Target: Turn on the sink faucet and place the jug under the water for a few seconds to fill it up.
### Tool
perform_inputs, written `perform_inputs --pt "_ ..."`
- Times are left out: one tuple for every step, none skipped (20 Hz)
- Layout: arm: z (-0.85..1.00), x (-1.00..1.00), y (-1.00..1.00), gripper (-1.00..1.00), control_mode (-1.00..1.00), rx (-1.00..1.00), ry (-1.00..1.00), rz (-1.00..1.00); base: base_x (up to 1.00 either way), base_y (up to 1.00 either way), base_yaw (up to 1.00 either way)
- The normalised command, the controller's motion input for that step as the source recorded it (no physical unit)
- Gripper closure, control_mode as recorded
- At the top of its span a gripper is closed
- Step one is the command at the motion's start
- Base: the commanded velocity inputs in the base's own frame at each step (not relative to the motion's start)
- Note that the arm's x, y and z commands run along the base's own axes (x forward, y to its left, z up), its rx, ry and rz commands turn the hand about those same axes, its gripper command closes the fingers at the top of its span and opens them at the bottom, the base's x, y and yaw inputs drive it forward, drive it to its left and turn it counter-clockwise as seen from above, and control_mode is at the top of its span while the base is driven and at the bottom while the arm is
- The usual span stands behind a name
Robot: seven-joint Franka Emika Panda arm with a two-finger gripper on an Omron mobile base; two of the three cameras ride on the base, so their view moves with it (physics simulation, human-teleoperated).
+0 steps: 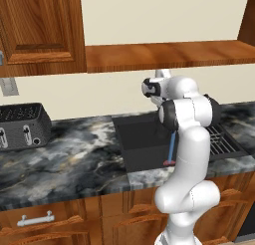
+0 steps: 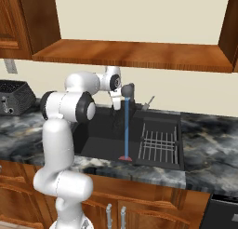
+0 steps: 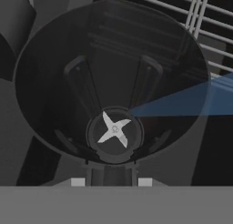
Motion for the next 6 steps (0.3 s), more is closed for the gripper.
perform_inputs --pt "0.0 0.0 0.0 1.0 -1.0 0.0 0.0 0.0 0.0 0.0 0.0" --pt "0.0 0.0 0.0 1.0 -1.0 0.0 0.0 0.0 0.0 0.0 0.0" --pt "0.0 0.0 0.0 1.0 -1.0 0.0 0.0 0.0 0.0 0.0 0.0" --pt "0.0 0.0 0.0 1.0 -1.0 0.0 0.0 0.0 0.0 0.0 0.0" --pt "0.0 0.0 0.0 1.0 -1.0 0.0 0.0 0.0 0.0 0.0 0.0" --pt "0.0 0.0 0.0 1.0 -1.0 0.0 0.0 0.0 0.0 0.0 0.0"
